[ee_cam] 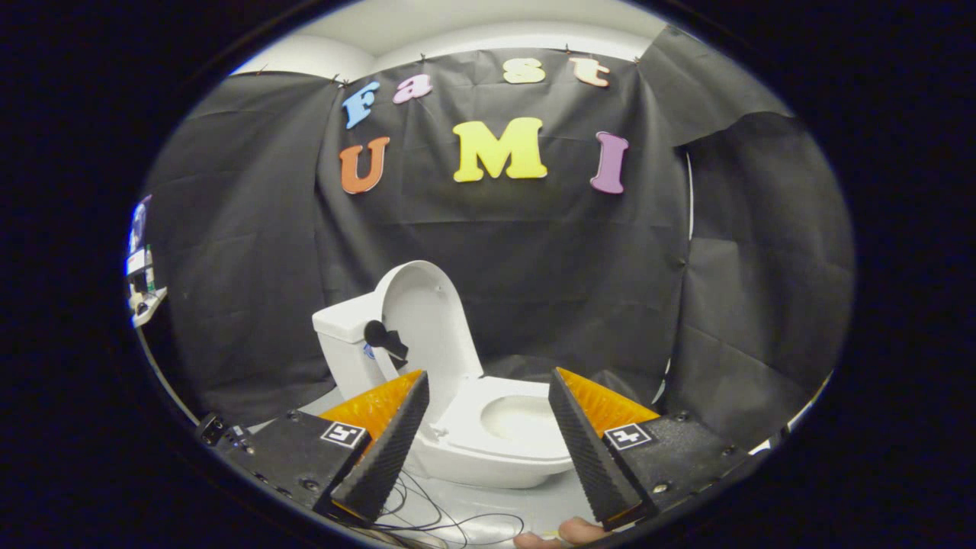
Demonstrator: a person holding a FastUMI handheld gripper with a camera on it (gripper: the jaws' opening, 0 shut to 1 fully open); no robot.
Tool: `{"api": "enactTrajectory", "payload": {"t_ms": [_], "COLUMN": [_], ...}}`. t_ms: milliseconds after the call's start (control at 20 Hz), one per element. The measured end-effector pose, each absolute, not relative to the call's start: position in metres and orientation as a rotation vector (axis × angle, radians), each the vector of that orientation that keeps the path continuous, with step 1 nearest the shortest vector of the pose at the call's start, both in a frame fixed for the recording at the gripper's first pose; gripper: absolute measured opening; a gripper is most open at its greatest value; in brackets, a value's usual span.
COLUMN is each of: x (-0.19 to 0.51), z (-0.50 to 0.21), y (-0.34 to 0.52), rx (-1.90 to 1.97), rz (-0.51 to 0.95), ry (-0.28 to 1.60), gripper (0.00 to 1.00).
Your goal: Open the toilet lid.
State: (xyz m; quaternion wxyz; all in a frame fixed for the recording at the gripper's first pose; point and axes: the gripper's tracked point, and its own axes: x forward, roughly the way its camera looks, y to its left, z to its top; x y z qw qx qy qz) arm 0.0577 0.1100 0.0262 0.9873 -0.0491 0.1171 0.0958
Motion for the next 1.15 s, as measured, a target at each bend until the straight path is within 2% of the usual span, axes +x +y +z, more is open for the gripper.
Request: {"api": "enactTrajectory", "payload": {"t_ms": [650,850,1150], "x": [0.007,0.007,0.008], "z": [0.013,0.002,0.018], "y": [0.035,0.018,-0.003], "rx": [-0.036,-0.045,0.007], "rz": [0.193,0.175,0.146], "ry": [0.1,0.1,0.004], "gripper": [0.99,0.99,0.99]}}
